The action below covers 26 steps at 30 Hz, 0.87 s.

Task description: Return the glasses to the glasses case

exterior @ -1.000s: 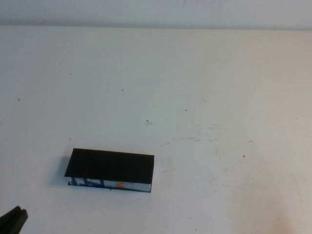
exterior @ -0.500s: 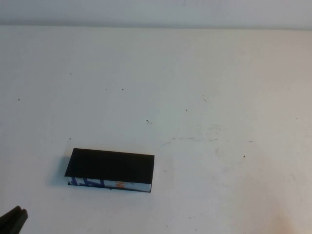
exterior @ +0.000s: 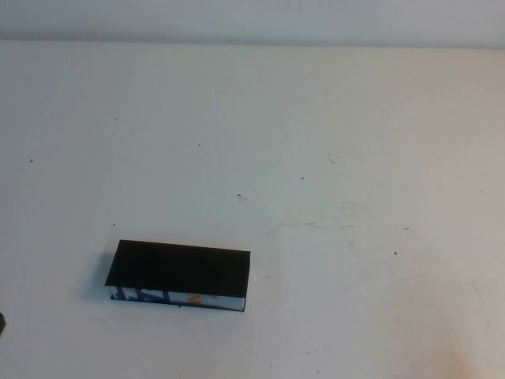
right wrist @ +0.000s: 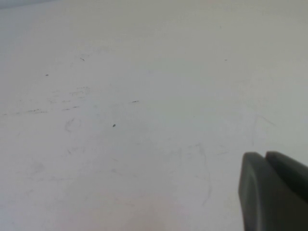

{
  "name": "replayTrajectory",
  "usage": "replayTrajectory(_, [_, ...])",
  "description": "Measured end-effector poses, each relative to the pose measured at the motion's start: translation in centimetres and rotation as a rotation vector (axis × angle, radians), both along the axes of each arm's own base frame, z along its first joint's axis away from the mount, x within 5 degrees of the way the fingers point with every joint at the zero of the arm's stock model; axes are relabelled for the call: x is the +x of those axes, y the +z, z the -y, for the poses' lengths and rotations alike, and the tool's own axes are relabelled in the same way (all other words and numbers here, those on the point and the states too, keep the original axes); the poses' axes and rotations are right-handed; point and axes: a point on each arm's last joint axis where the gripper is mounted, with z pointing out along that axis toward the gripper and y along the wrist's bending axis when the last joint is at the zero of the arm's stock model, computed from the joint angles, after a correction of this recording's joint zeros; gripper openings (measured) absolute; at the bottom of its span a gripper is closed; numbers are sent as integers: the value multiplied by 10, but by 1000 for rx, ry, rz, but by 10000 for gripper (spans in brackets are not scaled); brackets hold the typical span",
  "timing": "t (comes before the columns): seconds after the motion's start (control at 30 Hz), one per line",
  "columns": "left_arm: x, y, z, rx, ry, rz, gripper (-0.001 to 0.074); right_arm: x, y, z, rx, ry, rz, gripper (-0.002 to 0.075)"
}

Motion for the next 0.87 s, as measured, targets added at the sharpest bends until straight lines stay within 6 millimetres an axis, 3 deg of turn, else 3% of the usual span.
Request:
replayTrajectory(0.37, [-2, -20, -10, -7, 196, -229, -3, 0, 0, 0, 14, 1, 0, -11])
replayTrajectory(0.87, [-3, -22, -10, -14, 198, -250, -3, 0, 0, -1, 29, 2, 2, -11])
